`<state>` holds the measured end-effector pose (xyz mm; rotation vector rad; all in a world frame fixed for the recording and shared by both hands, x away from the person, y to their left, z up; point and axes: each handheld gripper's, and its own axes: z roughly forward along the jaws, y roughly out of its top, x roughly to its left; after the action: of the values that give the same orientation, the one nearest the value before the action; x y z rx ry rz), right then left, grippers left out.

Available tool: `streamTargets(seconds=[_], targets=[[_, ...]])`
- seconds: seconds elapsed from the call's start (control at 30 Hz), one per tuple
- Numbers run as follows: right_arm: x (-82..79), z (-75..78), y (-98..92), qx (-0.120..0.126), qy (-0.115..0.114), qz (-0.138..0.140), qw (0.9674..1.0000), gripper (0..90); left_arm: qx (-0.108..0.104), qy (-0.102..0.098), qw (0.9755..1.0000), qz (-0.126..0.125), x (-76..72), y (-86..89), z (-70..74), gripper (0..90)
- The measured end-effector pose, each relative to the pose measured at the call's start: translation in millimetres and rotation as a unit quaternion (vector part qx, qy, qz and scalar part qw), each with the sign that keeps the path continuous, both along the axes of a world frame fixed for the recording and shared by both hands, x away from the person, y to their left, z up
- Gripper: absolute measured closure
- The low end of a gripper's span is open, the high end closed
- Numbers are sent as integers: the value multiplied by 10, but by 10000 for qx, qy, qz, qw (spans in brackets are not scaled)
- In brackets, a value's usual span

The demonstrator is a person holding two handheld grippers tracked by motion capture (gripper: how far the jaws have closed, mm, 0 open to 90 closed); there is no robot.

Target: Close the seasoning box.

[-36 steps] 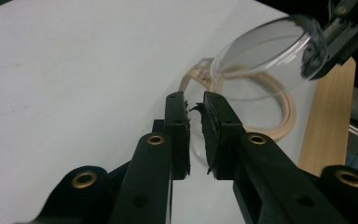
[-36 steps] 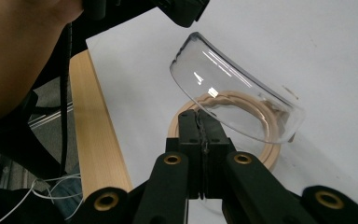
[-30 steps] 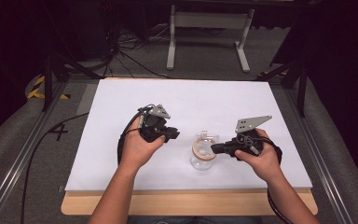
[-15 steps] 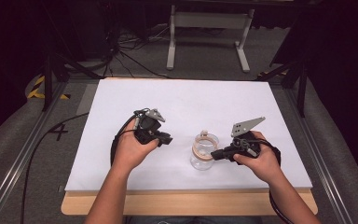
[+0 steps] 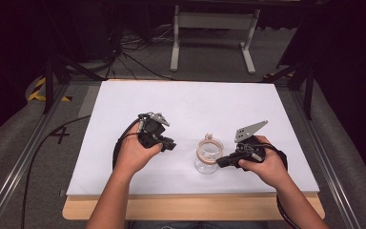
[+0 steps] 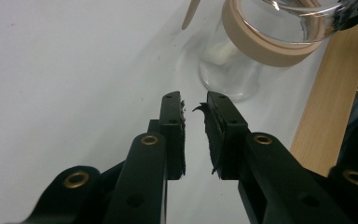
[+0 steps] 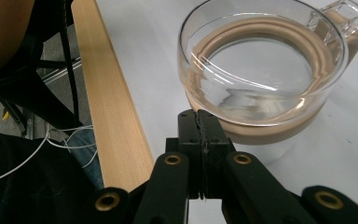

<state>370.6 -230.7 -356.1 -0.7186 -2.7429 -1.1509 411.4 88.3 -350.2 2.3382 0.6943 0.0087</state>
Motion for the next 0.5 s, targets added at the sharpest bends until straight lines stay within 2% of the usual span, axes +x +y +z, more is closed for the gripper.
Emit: streamTargets(seconds=[0.1, 0.13, 0.23, 0.37, 0.4, 0.5], targets=[[1, -15, 2, -38, 4, 37, 10000, 900, -1, 16, 10000, -3, 3, -10, -21, 769], [0, -18, 3, -44, 21, 51, 10000, 900, 90, 43, 9999, -28, 5, -7, -9, 769], [-3, -23, 3, -67, 42, 52, 10000, 900, -8, 27, 10000, -21, 3, -11, -19, 768], [0, -26, 0, -66, 21, 64, 10000, 899, -35, 23, 10000, 40, -2, -2, -17, 768], [-2, -21, -2, -66, 24, 57, 10000, 898, 19, 21, 10000, 32, -4, 9, -2, 767], [-9, 10, -12, -26, -30, 61, 10000, 896, -76, -67, 9999, 90, -19, 30, 19, 760]])
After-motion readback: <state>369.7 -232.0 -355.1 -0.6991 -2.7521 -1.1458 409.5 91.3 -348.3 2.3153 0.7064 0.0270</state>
